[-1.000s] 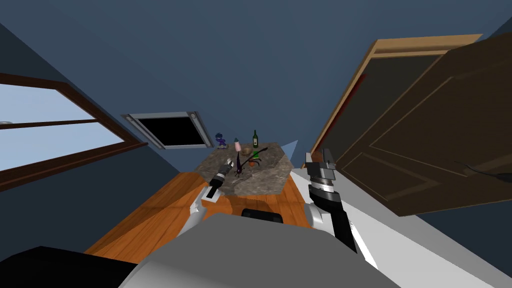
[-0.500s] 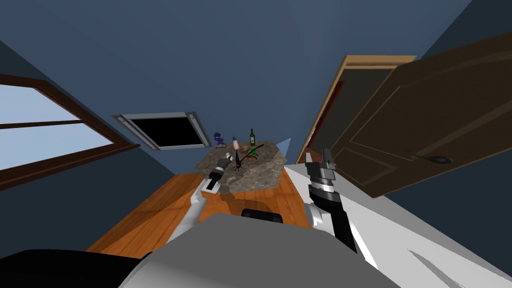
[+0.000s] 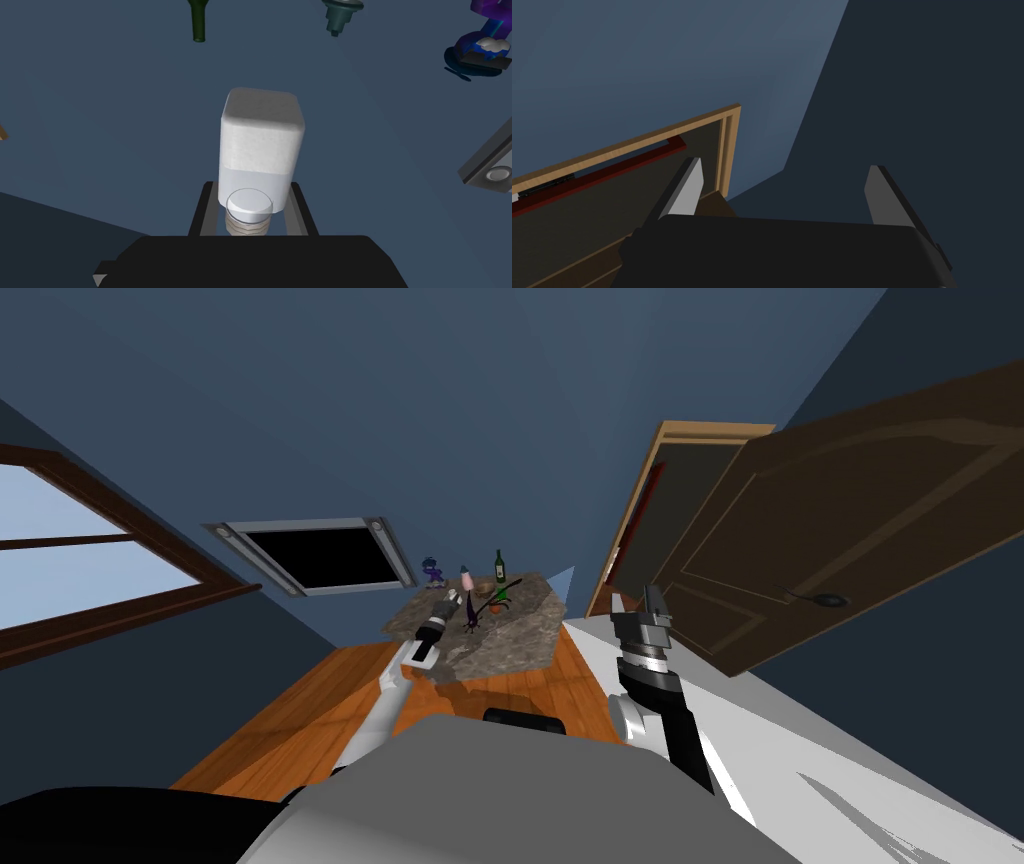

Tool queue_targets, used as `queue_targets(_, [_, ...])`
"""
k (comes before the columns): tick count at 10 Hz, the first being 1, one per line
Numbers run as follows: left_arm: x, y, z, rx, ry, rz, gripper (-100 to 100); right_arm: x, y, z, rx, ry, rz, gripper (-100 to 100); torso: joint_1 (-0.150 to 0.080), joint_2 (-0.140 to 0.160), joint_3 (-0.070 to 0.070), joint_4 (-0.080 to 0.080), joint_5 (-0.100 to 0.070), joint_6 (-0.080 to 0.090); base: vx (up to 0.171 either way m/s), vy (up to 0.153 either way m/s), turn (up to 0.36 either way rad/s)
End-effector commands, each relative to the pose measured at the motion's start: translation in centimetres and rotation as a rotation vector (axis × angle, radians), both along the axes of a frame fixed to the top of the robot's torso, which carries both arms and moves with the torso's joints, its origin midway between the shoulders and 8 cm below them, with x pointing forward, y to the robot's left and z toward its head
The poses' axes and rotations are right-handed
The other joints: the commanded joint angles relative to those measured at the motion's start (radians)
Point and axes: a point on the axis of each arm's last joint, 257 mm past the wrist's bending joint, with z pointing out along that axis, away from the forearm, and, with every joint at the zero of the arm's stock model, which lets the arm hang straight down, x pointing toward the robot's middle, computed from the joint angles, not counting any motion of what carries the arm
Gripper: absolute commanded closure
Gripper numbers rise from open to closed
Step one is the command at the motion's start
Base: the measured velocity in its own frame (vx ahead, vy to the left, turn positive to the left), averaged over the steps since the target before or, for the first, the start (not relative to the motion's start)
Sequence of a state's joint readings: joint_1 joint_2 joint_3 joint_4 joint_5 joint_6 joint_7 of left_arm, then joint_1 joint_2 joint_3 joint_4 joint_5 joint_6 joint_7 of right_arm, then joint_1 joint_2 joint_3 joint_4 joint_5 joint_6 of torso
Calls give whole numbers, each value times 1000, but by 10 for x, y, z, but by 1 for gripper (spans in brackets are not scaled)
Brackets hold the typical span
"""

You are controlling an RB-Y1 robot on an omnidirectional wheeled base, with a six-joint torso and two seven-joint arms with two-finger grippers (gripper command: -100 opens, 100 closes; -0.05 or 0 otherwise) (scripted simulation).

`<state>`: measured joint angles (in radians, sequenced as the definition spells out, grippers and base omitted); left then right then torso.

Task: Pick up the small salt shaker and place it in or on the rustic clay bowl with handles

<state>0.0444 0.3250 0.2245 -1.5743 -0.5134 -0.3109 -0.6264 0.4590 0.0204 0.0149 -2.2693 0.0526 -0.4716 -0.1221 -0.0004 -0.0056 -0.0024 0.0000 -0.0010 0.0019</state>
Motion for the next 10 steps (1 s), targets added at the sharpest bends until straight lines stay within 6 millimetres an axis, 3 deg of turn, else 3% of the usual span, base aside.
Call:
queue_targets(1, [1,8,-4,-20,20,28,100,0,0,0,0,0,0,0,0,0,0,0,0,0,125,-22,-70])
queue_targets(10, [-20,58,-38,-149,143,223,100,0,0,0,0,0,0,0,-2,-9,-6,-3,1,-2,167,-49,-89])
